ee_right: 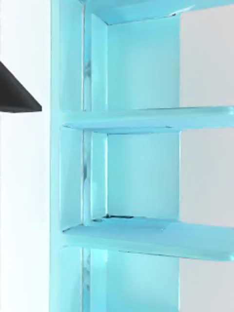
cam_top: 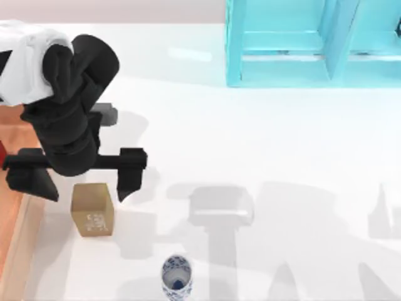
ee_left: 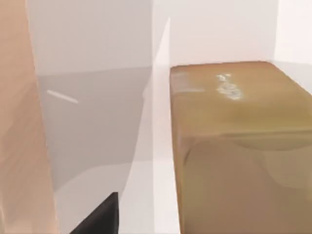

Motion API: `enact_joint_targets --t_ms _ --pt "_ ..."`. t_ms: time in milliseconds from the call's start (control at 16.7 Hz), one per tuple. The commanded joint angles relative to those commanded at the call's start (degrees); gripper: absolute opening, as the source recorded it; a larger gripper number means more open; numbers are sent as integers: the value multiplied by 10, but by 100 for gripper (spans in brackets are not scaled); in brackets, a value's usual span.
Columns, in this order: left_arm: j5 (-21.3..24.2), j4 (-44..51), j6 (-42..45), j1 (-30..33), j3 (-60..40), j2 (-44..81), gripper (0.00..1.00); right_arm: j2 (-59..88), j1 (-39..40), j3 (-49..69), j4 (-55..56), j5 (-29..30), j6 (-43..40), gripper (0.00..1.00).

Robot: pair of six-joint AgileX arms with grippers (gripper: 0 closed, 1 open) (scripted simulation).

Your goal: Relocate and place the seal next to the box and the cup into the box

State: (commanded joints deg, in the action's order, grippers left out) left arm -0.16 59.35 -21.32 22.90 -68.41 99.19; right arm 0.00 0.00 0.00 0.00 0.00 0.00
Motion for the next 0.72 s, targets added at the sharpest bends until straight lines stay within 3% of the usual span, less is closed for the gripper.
enact_joint_targets --t_ms 300,720 --pt "1 21 -2 1 -21 -2 100 0 0 0 0 0 0 100" --pt "1 185 -4 2 -170 -18 100 0 0 0 0 0 0 100"
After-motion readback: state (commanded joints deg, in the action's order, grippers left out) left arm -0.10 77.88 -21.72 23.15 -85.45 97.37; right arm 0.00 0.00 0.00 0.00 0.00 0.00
